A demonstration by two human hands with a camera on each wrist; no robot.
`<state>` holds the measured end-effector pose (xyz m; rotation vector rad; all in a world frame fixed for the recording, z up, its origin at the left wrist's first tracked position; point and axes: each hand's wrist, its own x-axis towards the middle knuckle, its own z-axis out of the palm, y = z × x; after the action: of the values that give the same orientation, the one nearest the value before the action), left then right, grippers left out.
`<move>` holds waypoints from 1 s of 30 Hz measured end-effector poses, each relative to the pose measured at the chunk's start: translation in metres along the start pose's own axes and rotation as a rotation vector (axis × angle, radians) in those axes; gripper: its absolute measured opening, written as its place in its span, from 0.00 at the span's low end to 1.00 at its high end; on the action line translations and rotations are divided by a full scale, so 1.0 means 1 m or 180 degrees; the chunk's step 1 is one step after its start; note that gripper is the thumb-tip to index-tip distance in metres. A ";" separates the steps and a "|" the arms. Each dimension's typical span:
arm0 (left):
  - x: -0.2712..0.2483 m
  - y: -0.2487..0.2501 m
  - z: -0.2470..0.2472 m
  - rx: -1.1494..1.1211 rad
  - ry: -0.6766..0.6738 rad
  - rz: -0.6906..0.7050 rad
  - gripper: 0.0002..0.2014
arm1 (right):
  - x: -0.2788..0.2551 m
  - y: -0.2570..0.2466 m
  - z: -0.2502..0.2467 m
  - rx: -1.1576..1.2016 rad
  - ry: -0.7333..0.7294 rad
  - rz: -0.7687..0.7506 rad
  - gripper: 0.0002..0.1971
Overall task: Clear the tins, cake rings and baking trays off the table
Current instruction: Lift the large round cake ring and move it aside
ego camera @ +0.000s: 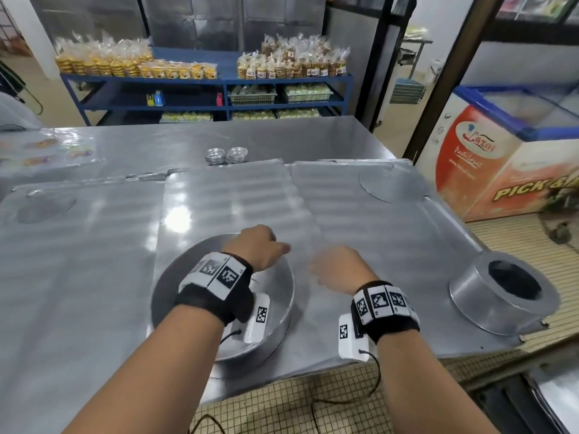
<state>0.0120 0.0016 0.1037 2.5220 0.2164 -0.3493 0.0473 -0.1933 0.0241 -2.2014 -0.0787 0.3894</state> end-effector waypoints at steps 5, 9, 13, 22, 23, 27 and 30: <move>0.050 0.061 0.020 0.0441 -0.0452 0.0413 0.22 | 0.026 0.008 -0.053 -0.0803 0.0120 0.0139 0.05; 0.079 0.075 0.022 0.0908 -0.0657 0.0601 0.22 | 0.042 0.001 -0.071 -0.1304 -0.0029 0.0287 0.07; 0.130 0.105 0.024 0.1237 -0.0753 0.0838 0.23 | 0.064 0.004 -0.104 -0.1664 0.0093 0.0575 0.21; 0.241 0.167 0.045 0.1486 -0.0875 0.0864 0.25 | 0.140 0.044 -0.191 -0.2021 0.0363 0.1086 0.24; 0.256 0.174 0.049 0.1517 -0.0887 0.0853 0.25 | 0.151 0.051 -0.203 -0.2034 0.0397 0.1134 0.25; 0.318 0.204 0.069 0.1514 -0.0835 0.0724 0.25 | 0.203 0.085 -0.254 -0.2046 0.0408 0.1271 0.26; 0.362 0.226 0.087 0.1480 -0.0806 0.0566 0.23 | 0.247 0.114 -0.286 -0.2006 0.0407 0.1325 0.29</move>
<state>0.3907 -0.2046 0.0466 2.8828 -0.2126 -0.7082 0.3594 -0.4340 0.0361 -2.8664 0.3822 0.4989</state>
